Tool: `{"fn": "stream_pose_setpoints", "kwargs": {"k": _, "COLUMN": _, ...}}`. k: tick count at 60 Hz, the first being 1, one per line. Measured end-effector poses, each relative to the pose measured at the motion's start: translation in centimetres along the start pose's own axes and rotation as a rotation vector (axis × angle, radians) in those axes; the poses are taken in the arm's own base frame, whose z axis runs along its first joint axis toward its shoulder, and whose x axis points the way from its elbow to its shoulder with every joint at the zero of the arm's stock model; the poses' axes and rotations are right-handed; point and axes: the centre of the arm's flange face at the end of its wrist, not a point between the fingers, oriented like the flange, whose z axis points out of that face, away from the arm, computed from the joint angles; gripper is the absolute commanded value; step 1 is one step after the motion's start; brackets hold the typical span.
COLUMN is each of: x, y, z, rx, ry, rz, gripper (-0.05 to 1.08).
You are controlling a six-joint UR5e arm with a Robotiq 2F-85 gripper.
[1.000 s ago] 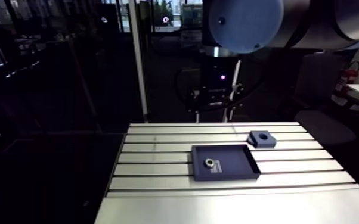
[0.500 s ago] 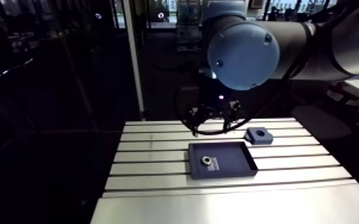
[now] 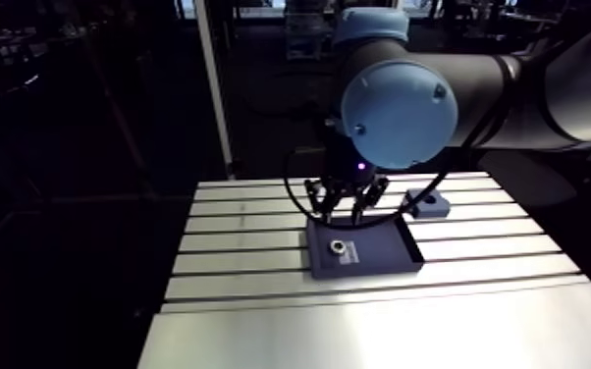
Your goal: Pick up the bearing and press it into the housing until flush.
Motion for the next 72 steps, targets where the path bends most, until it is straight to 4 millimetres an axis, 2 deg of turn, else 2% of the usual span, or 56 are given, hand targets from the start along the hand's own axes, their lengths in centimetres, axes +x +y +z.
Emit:
{"fn": "stream_pose_setpoints", "kwargs": {"k": 24, "x": -0.1, "y": 0.0, "z": 2.0, "rx": 0.004, "ry": -0.033, "rz": 0.006, "gripper": 0.42}}
{"fn": "stream_pose_setpoints", "kwargs": {"k": 72, "x": 0.2, "y": 0.2, "z": 3.5, "rx": -0.004, "ry": -0.023, "rz": -0.001, "gripper": 0.42}}
